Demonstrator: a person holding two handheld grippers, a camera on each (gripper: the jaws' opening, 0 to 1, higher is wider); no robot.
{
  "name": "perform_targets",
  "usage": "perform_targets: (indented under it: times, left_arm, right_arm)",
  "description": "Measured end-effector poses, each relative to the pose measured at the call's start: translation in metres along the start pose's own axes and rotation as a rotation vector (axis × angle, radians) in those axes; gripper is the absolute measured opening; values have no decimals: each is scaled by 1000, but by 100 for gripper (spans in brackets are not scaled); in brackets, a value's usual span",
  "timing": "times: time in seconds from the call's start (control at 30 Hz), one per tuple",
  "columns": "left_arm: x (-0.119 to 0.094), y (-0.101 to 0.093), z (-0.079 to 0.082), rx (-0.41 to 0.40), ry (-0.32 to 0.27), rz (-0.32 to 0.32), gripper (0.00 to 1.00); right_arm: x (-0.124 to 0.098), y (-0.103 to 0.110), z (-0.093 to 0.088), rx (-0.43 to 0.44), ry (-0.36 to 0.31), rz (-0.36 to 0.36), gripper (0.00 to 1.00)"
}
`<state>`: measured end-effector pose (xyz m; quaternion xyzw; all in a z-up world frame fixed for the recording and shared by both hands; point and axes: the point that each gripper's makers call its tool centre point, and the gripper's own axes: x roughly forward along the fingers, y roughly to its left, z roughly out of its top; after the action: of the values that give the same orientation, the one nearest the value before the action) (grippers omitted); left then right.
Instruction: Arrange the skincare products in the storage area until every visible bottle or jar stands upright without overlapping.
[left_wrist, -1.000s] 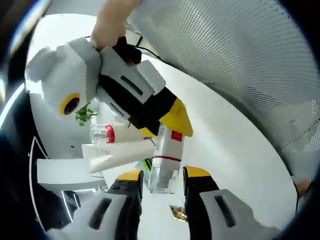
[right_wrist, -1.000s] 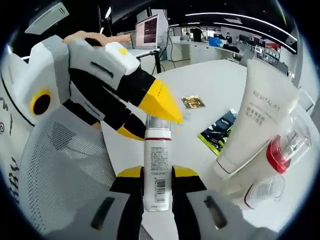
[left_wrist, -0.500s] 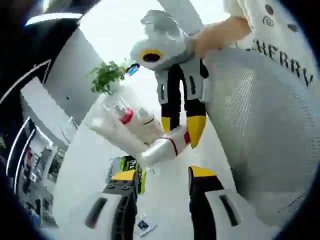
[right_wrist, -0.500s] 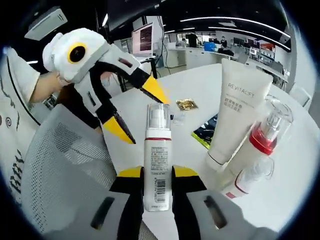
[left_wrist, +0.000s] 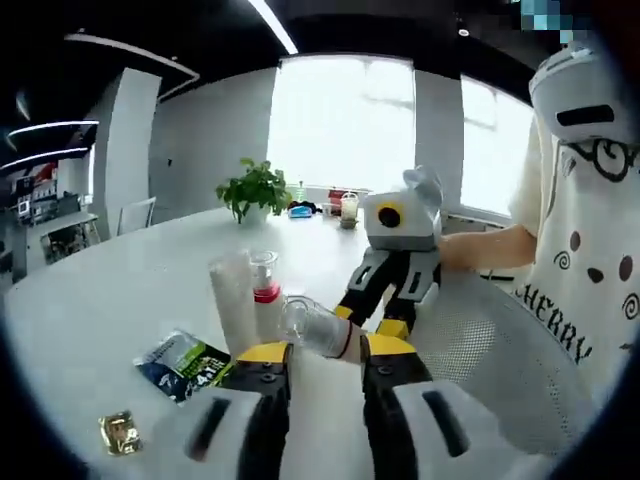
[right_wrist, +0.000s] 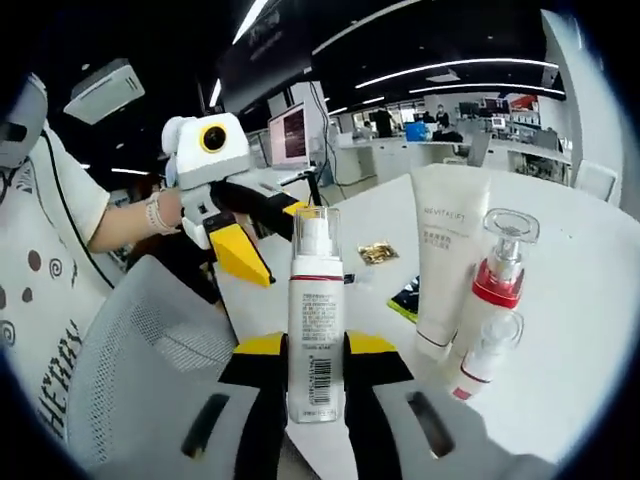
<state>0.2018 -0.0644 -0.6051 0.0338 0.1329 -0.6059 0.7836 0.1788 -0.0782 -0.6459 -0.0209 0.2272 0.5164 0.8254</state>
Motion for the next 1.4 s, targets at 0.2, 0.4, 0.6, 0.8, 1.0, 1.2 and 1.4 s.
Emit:
perform_targets:
  times: [0.2,0.4,0.6,0.8,1.0,1.2,1.4]
  left_arm:
    - [5,-8,7,-85,-75,-43,24]
    - [3,-12,17,-147,-141,-61,23]
    - [5,-17,22,-152,-164,-72,22]
    - [7,-22,21,-160,-157,-90,21]
    - [13,-31,17,-141,-134,-88,19]
    - [20,-26,7,-139,-94,-41,18]
    - [24,-15,-6,-115,-62,21,18]
  right_arm:
    - [4,12,14,41,-75,63,20]
    - [2,17,24,78,-131,114,20]
    - [2,22,29,102,-161,151,21]
    - [2,24,26,100,-154,157,21]
    - [4,21,19,37,-101,120,22]
    - [4,13,17,-5,-82,61,29]
    - [-4,-3,6,-60,-15,-21,28]
